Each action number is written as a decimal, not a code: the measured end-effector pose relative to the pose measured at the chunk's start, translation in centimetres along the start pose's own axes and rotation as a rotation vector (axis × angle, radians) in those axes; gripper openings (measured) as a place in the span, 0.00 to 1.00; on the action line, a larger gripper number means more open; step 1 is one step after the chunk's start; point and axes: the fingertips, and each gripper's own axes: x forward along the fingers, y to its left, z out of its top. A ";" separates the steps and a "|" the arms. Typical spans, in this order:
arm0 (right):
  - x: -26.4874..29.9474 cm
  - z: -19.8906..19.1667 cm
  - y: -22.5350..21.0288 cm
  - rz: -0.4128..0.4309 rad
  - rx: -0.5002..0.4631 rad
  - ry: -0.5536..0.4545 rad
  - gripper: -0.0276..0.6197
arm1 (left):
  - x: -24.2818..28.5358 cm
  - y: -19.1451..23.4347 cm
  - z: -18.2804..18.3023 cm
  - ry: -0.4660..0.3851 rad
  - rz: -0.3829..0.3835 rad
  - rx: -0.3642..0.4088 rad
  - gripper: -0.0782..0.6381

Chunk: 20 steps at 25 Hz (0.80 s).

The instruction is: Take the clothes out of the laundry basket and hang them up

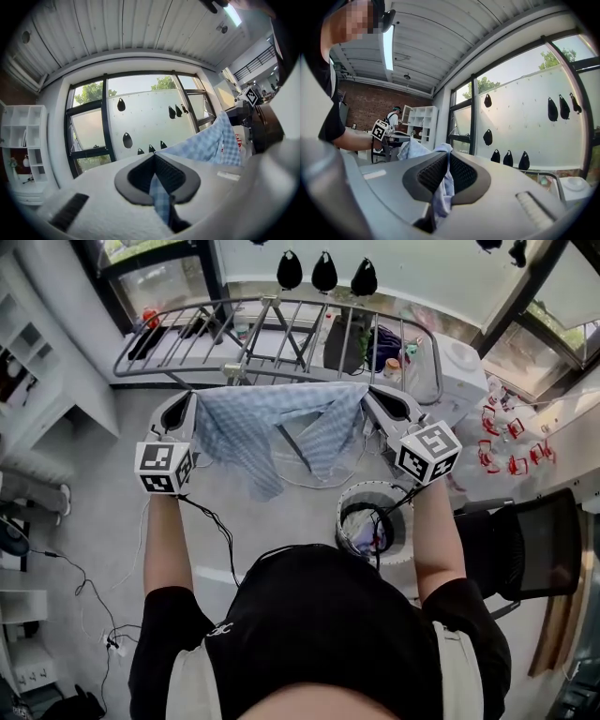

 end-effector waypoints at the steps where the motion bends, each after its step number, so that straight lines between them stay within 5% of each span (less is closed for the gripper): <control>1: 0.2 0.3 -0.2 -0.015 -0.006 -0.003 0.09 | 0.4 0.3 0.4 -0.008 -0.007 0.009 0.12; 10: 1.2 3.3 -3.6 -0.174 -0.081 -0.033 0.09 | 5.1 2.3 4.6 -0.077 -0.055 0.148 0.12; 20: 2.0 4.4 -10.5 -0.288 -0.089 -0.027 0.09 | 13.1 2.7 8.1 -0.126 -0.094 0.175 0.12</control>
